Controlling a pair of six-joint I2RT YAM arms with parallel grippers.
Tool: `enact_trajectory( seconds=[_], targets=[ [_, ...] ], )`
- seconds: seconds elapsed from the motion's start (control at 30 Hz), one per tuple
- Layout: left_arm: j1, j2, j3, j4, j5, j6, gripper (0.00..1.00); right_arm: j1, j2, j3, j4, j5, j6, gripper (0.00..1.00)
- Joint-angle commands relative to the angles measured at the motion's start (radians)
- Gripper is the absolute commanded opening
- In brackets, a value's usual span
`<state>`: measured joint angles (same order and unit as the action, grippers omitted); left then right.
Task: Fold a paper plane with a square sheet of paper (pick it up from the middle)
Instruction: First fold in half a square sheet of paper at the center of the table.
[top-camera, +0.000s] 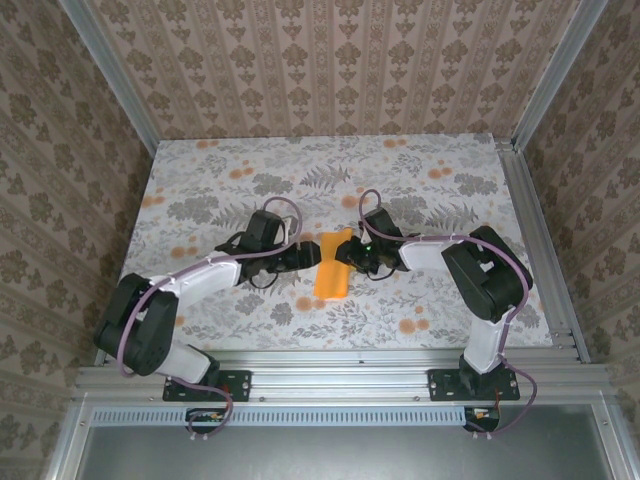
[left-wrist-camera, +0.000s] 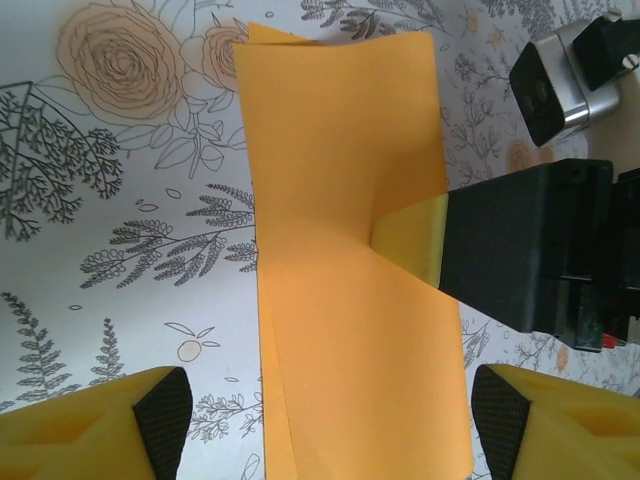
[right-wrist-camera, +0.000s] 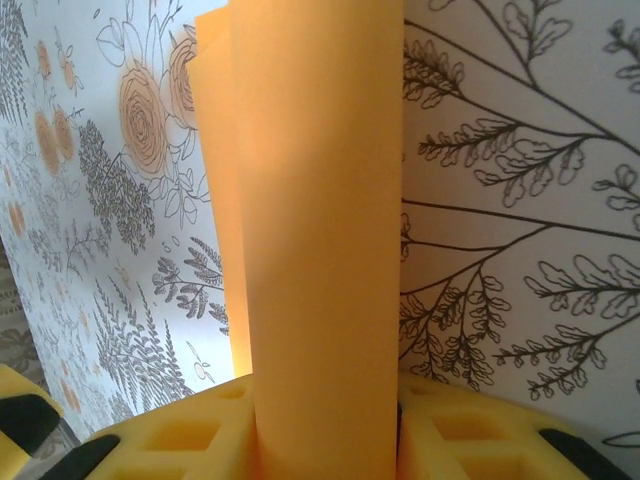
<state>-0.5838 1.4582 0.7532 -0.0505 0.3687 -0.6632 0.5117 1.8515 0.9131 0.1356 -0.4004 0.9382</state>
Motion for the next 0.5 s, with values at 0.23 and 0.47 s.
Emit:
enact_trajectory(
  seconds=[0.23, 0.47],
  targets=[
    [-0.071, 0.062, 0.041, 0.034, -0.129, -0.068, 0.71, -0.008, 0.002, -0.017, 0.004, 0.06, 0.066, 0.37],
    [-0.149, 0.142, 0.084, 0.046, -0.152, -0.073, 0.56, -0.009, 0.008, -0.019, 0.012, 0.049, 0.073, 0.38]
  ],
)
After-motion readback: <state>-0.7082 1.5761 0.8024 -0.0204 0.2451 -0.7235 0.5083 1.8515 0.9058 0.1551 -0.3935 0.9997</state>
